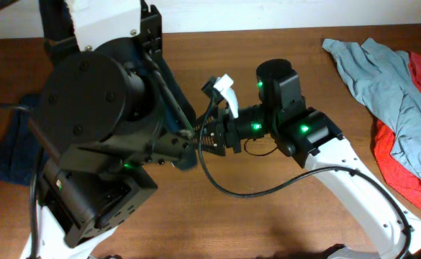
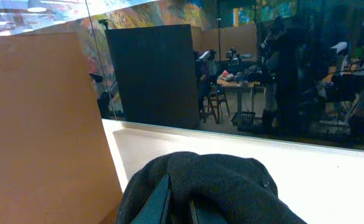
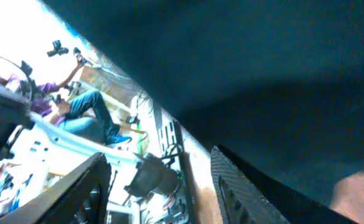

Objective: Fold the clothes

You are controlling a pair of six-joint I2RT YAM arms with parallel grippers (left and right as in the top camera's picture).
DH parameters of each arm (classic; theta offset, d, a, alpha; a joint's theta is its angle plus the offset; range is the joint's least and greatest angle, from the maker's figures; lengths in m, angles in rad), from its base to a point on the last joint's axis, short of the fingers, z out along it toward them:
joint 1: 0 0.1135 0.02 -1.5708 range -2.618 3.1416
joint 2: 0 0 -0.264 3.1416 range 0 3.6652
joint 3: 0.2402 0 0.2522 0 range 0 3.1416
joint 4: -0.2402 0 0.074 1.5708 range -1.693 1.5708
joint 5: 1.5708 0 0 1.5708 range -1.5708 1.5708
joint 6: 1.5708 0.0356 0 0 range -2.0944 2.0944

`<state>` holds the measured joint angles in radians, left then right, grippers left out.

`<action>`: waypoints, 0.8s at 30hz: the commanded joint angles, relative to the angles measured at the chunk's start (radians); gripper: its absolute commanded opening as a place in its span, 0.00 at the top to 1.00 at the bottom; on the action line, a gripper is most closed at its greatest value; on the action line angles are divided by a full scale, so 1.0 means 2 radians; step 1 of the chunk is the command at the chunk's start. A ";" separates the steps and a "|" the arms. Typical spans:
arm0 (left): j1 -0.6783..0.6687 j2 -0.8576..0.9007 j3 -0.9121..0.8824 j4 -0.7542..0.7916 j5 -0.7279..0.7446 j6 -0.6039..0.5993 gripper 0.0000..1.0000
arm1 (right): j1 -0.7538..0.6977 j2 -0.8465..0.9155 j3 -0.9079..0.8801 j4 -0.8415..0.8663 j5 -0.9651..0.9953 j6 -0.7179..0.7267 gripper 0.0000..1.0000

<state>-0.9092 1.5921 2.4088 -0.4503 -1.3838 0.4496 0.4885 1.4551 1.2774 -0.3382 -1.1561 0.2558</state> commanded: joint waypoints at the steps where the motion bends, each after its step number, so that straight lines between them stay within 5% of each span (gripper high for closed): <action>1: 0.001 -0.008 0.009 0.004 0.009 0.014 0.91 | 0.005 -0.014 0.006 -0.003 0.005 -0.008 0.41; 8: 0.001 -0.008 0.009 0.012 0.031 0.017 0.90 | 0.043 -0.013 0.006 -0.052 0.146 -0.044 0.25; 15: 0.001 -0.008 0.009 0.113 0.043 0.136 0.91 | 0.113 0.010 0.005 -0.127 0.358 -0.039 0.26; 19: 0.001 -0.008 0.009 0.194 0.043 0.218 0.91 | 0.119 0.014 -0.002 -0.140 0.375 0.008 0.26; 24: 0.001 -0.008 0.009 0.220 0.049 0.234 0.91 | 0.122 0.014 -0.013 -0.138 0.367 -0.004 0.25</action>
<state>-0.9092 1.5917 2.4107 -0.0212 -1.3128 0.8341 0.7219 1.4811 1.2701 -0.6201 -0.4515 0.2485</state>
